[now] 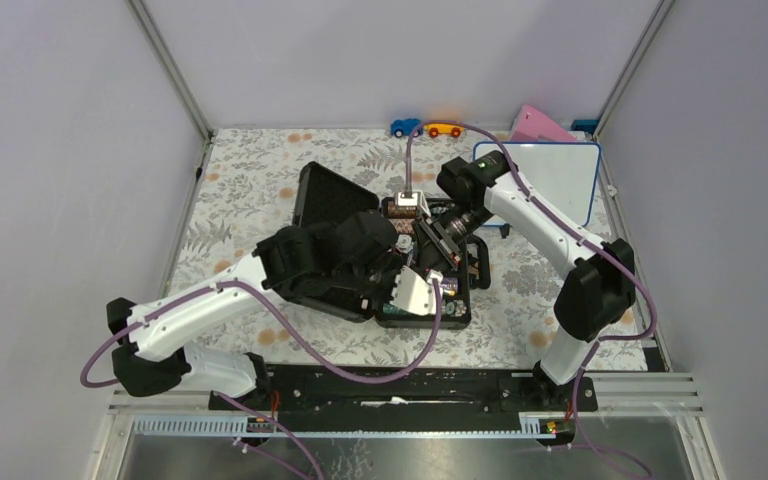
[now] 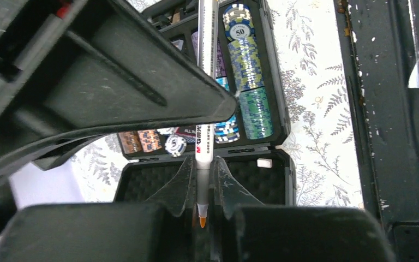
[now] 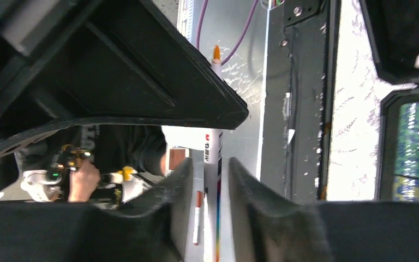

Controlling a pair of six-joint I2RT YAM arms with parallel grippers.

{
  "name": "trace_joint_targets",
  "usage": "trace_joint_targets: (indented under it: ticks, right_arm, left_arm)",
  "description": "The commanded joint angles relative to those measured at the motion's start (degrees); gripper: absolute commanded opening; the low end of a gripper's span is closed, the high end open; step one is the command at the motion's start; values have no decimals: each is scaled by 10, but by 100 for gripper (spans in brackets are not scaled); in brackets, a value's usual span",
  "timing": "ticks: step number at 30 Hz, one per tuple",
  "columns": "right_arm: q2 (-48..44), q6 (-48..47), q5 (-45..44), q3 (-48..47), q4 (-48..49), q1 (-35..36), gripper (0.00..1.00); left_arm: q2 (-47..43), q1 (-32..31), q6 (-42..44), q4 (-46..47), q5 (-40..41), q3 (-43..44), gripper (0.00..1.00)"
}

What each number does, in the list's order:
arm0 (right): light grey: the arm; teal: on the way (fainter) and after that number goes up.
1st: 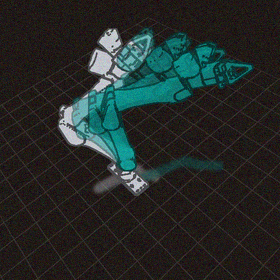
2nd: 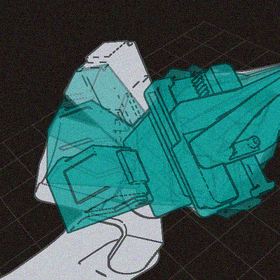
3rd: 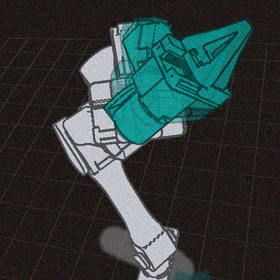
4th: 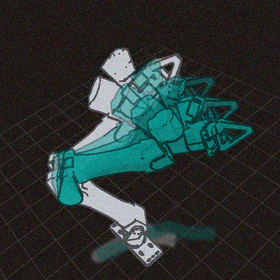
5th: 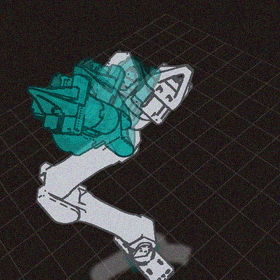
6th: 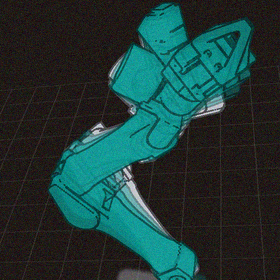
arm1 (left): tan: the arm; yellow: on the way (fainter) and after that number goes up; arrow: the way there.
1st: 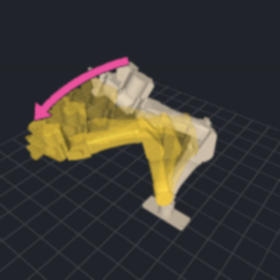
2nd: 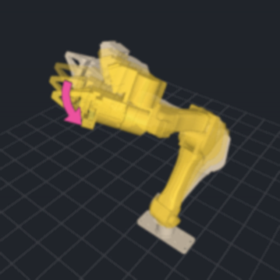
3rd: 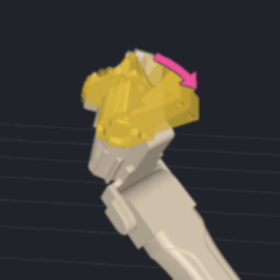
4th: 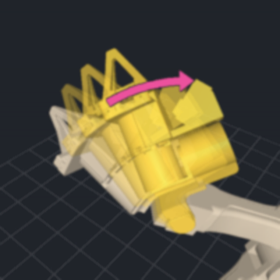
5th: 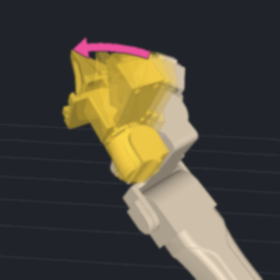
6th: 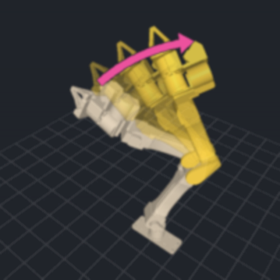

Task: Write a sentence on the whiteboard
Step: Pass from the right arm to the left

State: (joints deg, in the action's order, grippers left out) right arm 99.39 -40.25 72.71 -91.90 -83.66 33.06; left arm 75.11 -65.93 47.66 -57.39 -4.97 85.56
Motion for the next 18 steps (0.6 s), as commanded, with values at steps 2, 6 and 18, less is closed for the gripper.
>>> trace_joint_targets:
  ticks: [2,6,18]
  right_arm:
    - [-17,12,25,-63,-3,-24,57]
    - [-32,30,42,-97,9,-105,80]
    - [-242,534,-103,146,597,-144,81]
  left_arm:
    - [-21,54,-112,37,-62,-15,0]
    - [-45,141,-189,79,-114,-43,0]
    - [-113,280,-373,234,-254,-116,0]
